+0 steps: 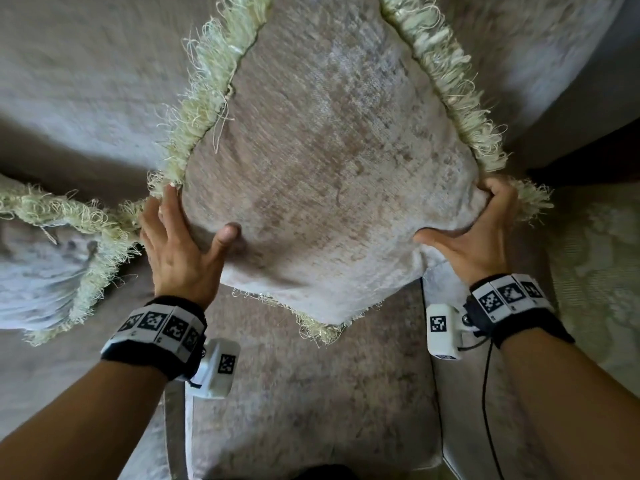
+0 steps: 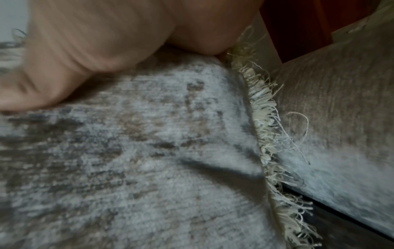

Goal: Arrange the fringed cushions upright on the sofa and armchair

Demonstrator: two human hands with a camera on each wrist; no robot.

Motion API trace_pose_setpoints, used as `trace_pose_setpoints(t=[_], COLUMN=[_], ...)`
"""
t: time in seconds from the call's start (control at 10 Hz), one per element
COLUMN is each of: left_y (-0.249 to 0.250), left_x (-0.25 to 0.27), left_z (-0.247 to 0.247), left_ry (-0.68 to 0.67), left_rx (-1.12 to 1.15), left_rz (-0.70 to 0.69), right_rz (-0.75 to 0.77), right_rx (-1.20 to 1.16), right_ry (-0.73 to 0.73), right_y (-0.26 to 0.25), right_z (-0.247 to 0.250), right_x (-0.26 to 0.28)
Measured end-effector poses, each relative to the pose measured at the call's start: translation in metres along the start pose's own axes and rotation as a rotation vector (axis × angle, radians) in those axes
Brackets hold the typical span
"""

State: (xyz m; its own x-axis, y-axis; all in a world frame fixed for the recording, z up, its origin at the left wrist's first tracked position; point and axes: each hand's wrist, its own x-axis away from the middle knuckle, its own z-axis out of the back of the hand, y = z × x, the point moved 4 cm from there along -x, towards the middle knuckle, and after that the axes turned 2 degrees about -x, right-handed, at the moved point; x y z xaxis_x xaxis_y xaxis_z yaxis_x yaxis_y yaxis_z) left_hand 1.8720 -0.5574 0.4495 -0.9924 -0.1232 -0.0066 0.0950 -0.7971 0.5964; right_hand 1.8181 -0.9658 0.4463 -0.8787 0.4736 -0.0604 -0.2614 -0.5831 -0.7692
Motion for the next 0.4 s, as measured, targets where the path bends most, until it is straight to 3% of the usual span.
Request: trace_pose_setpoints(t=[0.1, 0.2, 0.3, 0.4], left_y=[0.011, 0.026, 0.044, 0.057], left_x=[-0.002, -0.002, 0.003, 0.010], left_z=[0.008, 0.018, 0.033, 0.044], left_ry=[0.076, 0.082, 0.112, 0.102], left_rx=[-0.053, -0.143, -0.207, -0.235], left_rz=[-0.058, -0.028, -0.102, -0.172], right_rz=[0.026, 0.069, 0.155, 0.289], right_rx=[0.132, 0.252, 0.265, 0.195], right_ry=[0.069, 0.166, 0.249, 0.207], right_y=[-0.007, -0.017, -0.033, -0.057], right_z=[0.001, 0.004, 0.009, 0.008], right_x=[0.005, 0.015, 0.024, 0.032])
